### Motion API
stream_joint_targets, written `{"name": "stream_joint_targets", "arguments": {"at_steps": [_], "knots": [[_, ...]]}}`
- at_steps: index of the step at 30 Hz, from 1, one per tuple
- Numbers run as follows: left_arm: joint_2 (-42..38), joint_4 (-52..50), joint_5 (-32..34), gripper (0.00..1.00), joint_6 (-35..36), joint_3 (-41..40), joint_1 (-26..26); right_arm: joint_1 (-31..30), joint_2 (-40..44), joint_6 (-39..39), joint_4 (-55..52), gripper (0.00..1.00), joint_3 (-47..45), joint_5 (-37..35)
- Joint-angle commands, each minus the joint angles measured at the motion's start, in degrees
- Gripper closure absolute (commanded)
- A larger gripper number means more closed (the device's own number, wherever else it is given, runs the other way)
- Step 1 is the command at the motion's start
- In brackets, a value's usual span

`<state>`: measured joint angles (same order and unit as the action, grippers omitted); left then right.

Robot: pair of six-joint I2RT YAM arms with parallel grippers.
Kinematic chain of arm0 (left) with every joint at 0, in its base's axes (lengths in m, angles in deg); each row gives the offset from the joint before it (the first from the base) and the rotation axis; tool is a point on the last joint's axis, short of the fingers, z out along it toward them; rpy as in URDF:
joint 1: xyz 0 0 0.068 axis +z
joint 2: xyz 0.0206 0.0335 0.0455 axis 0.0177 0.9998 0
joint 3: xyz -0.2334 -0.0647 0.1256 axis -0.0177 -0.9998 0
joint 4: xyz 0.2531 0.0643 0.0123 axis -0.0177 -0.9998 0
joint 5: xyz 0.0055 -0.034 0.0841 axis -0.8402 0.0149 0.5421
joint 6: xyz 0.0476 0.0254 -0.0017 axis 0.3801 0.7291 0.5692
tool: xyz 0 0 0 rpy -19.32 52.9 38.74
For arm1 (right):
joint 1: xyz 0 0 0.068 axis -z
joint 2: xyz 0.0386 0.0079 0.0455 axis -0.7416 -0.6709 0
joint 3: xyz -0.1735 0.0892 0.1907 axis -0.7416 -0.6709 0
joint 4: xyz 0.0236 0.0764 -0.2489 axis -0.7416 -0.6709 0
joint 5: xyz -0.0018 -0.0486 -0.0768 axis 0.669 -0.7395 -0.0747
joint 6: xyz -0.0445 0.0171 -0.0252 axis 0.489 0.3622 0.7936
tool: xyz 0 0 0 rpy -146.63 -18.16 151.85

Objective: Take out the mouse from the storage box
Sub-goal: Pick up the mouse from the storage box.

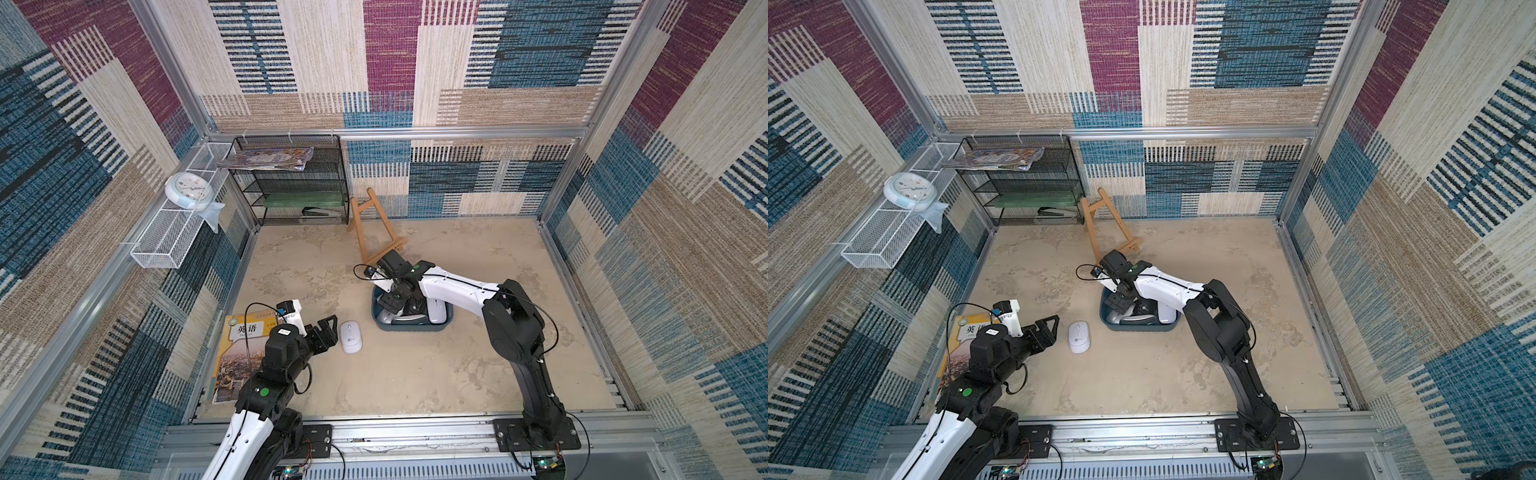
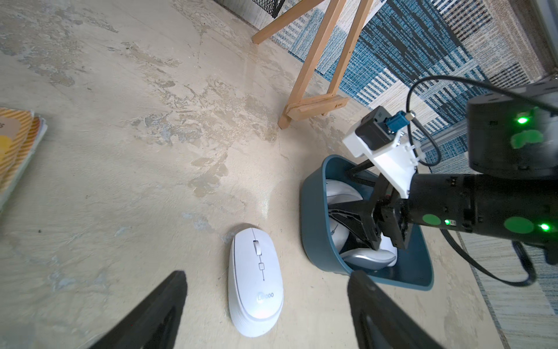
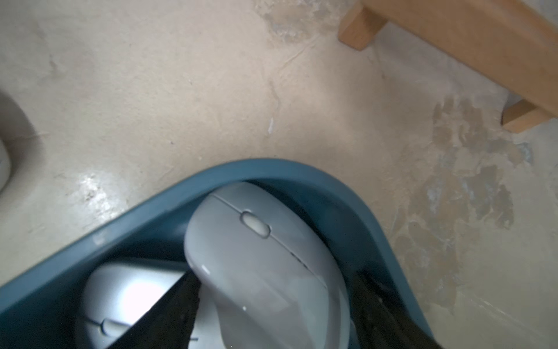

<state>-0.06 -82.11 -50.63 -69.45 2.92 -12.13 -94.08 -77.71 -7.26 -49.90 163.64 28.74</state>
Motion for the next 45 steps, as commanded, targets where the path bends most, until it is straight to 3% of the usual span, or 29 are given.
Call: {"name": "stream_joint_targets", "arguments": {"at_steps": [1, 12, 17, 24, 32, 45], "knots": [[0.2, -0.2, 0.2, 0.12, 0.3, 0.1, 0.1, -0.4, -1.2, 1.2, -2.7, 0.24, 0.7, -1.9], [0.5, -0.3, 0.3, 0.11, 0.3, 0.1, 0.1, -0.9, 1.2, 2.1, 1.6, 0.33, -3.9, -6.9], [0.9, 0.6, -0.1, 0.10, 0.4, -0.2, 0.1, -1.0, 1.1, 2.2, 3.6, 0.47, -5.6, -8.4], [4.8, 1.5, -1.4, 0.10, 0.4, 0.4, 0.1, -1.4, 0.8, 2.1, 4.6, 0.57, -5.9, -8.8], [4.7, 0.1, 1.9, 0.10, 0.2, 0.4, 0.1, -1.9, 2.6, 1.7, 5.8, 0.71, -6.8, -9.8], [5.0, 1.1, 0.9, 0.09, 0.1, 0.2, 0.1, -2.0, 10.2, -6.4, 5.1, 0.76, -9.4, -9.2]]}}
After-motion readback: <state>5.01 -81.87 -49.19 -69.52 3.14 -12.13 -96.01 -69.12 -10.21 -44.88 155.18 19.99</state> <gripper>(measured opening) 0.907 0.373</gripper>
